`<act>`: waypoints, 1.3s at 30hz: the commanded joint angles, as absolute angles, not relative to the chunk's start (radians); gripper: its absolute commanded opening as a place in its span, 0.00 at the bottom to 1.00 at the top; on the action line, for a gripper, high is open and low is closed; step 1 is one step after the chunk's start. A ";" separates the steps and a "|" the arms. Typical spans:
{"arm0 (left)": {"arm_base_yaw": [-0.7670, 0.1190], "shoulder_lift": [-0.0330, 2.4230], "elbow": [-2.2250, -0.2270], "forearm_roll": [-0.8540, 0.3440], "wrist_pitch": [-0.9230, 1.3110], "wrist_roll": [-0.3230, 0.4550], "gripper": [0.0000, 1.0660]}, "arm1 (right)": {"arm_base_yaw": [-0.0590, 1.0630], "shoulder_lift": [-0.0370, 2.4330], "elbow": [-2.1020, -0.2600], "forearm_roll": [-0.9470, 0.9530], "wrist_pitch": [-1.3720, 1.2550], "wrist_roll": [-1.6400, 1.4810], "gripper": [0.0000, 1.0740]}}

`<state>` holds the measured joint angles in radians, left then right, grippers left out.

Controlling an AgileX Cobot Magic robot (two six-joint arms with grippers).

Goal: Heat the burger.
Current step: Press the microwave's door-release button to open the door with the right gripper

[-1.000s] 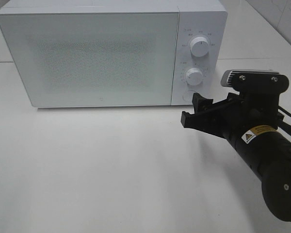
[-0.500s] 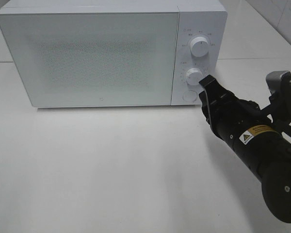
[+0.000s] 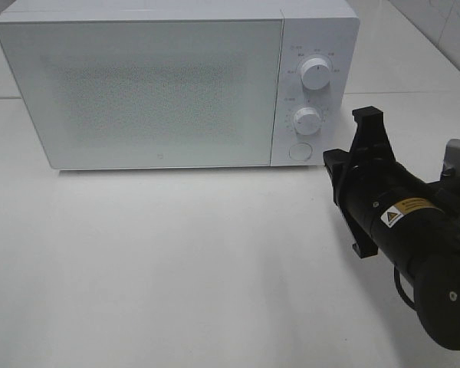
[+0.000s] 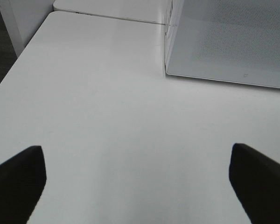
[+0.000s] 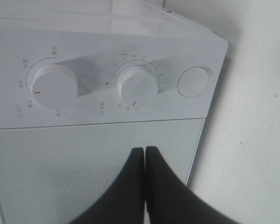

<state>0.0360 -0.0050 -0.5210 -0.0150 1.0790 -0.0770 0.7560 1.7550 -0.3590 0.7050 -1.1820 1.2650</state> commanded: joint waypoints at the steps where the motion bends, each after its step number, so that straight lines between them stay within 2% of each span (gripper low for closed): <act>1: 0.039 -0.020 -0.520 -0.016 1.069 -0.075 0.94 | 0.759 1.772 -0.367 0.734 -1.163 1.293 0.00; 17: 0.039 -0.020 -0.520 -0.016 1.069 -0.075 0.94 | 0.756 1.928 -0.522 0.765 -1.132 1.436 0.00; 39: 0.039 -0.020 -0.520 -0.015 1.069 -0.075 0.94 | 0.595 2.065 -0.733 0.709 -0.969 1.426 0.00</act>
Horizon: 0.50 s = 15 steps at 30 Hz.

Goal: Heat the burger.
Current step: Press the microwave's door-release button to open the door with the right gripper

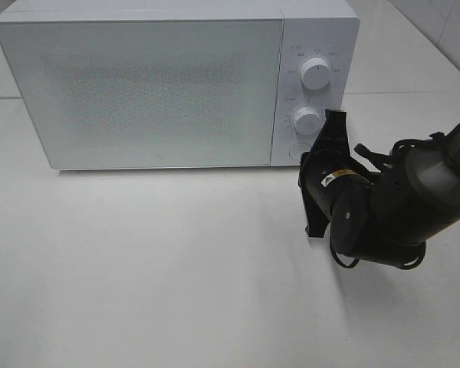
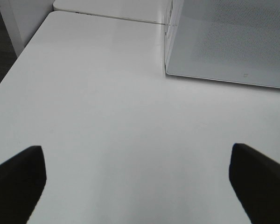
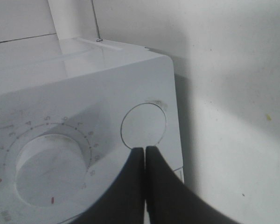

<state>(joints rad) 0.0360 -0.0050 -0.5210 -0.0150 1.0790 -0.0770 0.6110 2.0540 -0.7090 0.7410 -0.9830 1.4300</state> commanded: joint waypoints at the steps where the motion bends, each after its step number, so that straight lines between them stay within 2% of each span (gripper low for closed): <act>1: 0.039 -0.020 -0.520 -0.015 1.069 -0.075 0.94 | 0.595 2.065 -0.733 0.709 -0.969 1.426 0.00; 15: 0.039 -0.020 -0.520 -0.015 1.069 -0.075 0.94 | 0.559 2.115 -0.842 0.711 -0.899 1.375 0.00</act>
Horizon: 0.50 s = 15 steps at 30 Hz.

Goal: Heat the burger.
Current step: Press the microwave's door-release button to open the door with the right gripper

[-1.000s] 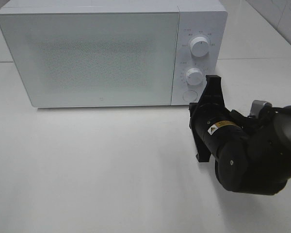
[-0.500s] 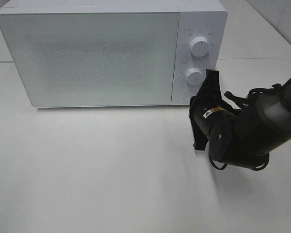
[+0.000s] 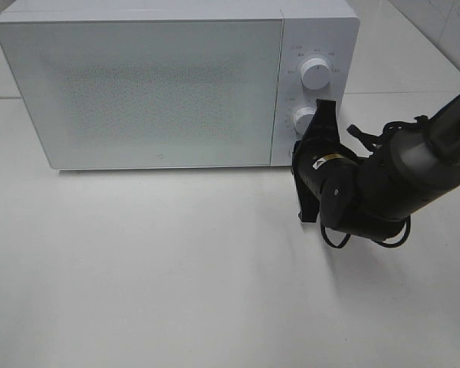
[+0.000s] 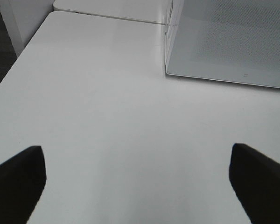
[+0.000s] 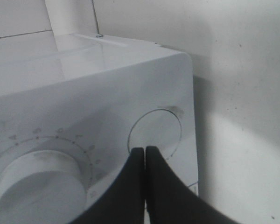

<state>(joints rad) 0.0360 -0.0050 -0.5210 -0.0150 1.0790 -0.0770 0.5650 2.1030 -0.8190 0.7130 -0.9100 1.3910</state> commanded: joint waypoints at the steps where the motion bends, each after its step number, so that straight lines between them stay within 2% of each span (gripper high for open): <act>1: 0.039 -0.020 -0.520 -0.015 1.069 -0.075 0.94 | 0.559 2.115 -0.842 0.711 -0.899 1.375 0.00; 15: 0.039 -0.020 -0.520 -0.015 1.069 -0.075 0.94 | 0.525 2.156 -0.890 0.745 -0.894 1.340 0.00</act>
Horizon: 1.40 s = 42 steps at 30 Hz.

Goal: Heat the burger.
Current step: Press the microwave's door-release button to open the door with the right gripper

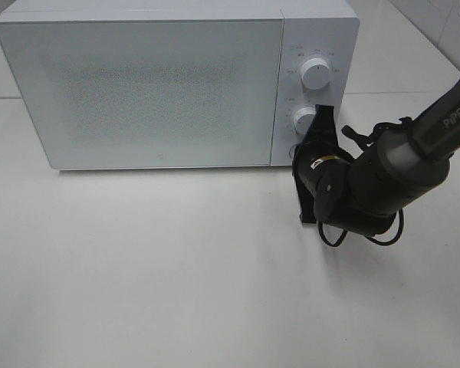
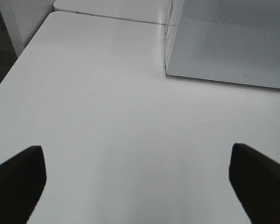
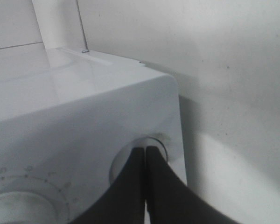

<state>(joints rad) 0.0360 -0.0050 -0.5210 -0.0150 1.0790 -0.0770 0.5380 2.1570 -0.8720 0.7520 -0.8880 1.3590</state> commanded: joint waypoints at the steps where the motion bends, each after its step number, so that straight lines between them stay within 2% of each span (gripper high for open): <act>1: 0.039 -0.020 -0.520 -0.015 1.069 -0.075 0.94 | 0.524 2.156 -0.893 0.749 -0.896 1.334 0.00; 26: 0.039 -0.020 -0.520 -0.015 1.069 -0.075 0.94 | 0.516 2.129 -0.963 0.758 -0.933 1.321 0.00; 42: 0.039 -0.020 -0.520 -0.015 1.069 -0.075 0.94 | 0.513 2.188 -1.095 0.791 -1.039 1.240 0.00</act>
<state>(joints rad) 0.0360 -0.0050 -0.5210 -0.0150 1.0790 -0.0770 0.5440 2.1870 -0.9990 0.9110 -0.7950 1.2530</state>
